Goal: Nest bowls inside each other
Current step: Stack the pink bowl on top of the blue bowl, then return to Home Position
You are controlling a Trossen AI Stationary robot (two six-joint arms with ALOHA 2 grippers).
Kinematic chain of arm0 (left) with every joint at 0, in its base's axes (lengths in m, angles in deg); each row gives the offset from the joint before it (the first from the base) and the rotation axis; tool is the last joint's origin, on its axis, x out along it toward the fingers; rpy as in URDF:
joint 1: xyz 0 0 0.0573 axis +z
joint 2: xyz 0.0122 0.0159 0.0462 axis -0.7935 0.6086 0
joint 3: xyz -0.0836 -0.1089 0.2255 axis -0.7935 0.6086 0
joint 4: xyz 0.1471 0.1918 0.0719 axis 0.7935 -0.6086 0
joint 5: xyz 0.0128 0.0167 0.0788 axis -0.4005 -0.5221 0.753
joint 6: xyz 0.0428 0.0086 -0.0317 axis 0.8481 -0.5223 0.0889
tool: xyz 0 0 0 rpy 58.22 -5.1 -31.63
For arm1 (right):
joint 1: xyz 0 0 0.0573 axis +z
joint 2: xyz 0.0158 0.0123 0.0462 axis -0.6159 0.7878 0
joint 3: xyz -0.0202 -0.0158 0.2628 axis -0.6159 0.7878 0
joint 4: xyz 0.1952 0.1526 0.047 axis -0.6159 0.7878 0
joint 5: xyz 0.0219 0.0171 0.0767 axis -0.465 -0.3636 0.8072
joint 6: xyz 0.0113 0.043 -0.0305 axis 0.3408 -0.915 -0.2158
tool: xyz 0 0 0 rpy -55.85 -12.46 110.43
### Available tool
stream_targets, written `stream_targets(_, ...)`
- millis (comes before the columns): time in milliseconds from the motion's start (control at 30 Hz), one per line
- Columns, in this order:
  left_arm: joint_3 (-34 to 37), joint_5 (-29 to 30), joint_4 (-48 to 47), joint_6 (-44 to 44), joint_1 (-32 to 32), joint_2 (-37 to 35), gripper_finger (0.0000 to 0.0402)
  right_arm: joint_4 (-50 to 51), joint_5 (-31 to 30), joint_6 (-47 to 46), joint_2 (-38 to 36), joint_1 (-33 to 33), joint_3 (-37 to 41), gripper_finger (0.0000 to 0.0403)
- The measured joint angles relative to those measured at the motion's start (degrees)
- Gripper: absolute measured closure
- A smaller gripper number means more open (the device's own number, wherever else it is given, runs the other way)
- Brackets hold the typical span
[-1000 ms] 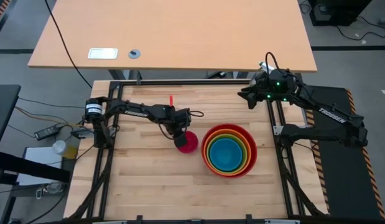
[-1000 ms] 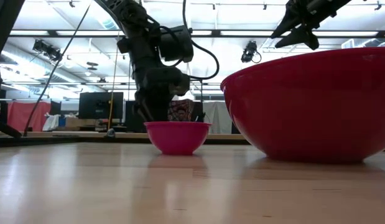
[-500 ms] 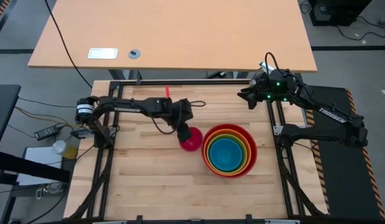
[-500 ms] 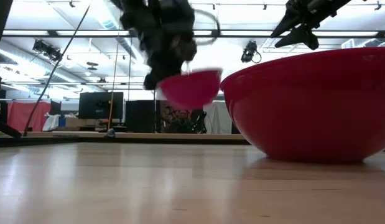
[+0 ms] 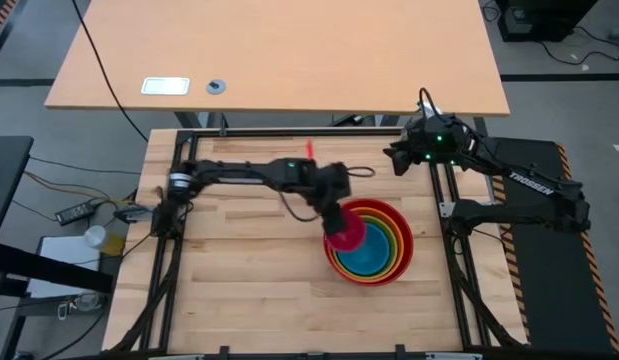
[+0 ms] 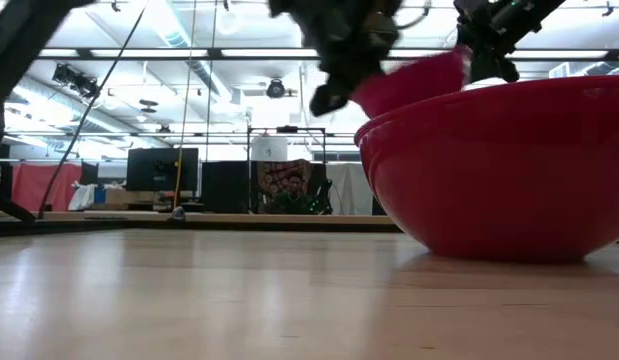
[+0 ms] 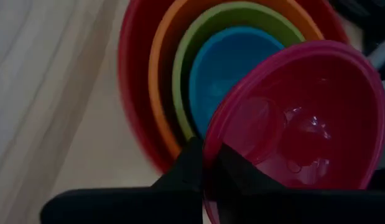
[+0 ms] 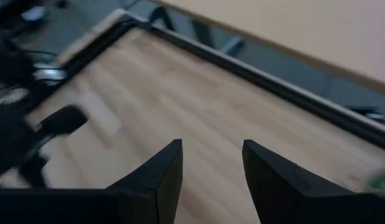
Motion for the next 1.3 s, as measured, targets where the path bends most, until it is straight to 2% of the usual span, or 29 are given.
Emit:
stream_targets(167,-13.5,5.0,-3.8,1.5,-2.2,9.9,0.0385,5.4,-7.0,0.8,-0.7,0.0,-2.1,0.0228)
stream_targets(300,-20.8,8.0,-4.0,3.0,-3.8,15.9,0.0381,6.8,-8.5,2.2,-1.7,0.0,-2.7,0.0228)
stream_targets(400,-23.6,9.5,-5.4,4.1,-4.8,19.7,0.038,6.8,-8.4,2.0,-2.4,0.0,-2.8,0.0228)
stream_targets(533,-24.0,11.8,-5.9,8.3,-6.3,21.4,0.0376,7.1,-8.1,1.9,-3.0,0.0,-2.8,0.0228)
stream_targets(633,-24.0,12.6,-4.3,10.6,-7.3,21.3,0.0357,8.3,-8.0,2.0,-3.1,0.0,-2.8,0.0228)
stream_targets(733,-24.0,13.0,-3.4,12.3,-8.0,20.8,0.031,9.3,-7.9,2.0,-3.1,0.0,-2.8,0.0228)
stream_targets(900,-24.0,13.2,-3.3,12.1,-8.1,20.4,0.021,9.4,-7.7,1.9,-3.3,0.0,-2.8,0.0228)
stream_targets(1000,-23.9,13.2,-7.0,11.8,-7.8,19.6,0.0175,9.4,-7.0,1.9,-4.1,0.0,-2.8,0.0228)
stream_targets(1100,-23.9,13.5,-7.4,13.8,-7.8,17.4,0.0172,8.3,-5.4,2.7,-6.1,0.0,-2.2,0.0228)
stream_targets(1300,-21.8,15.5,-4.4,19.7,-7.6,14.9,0.0216,5.3,-3.9,-0.1,-13.1,0.1,4.9,0.0228)
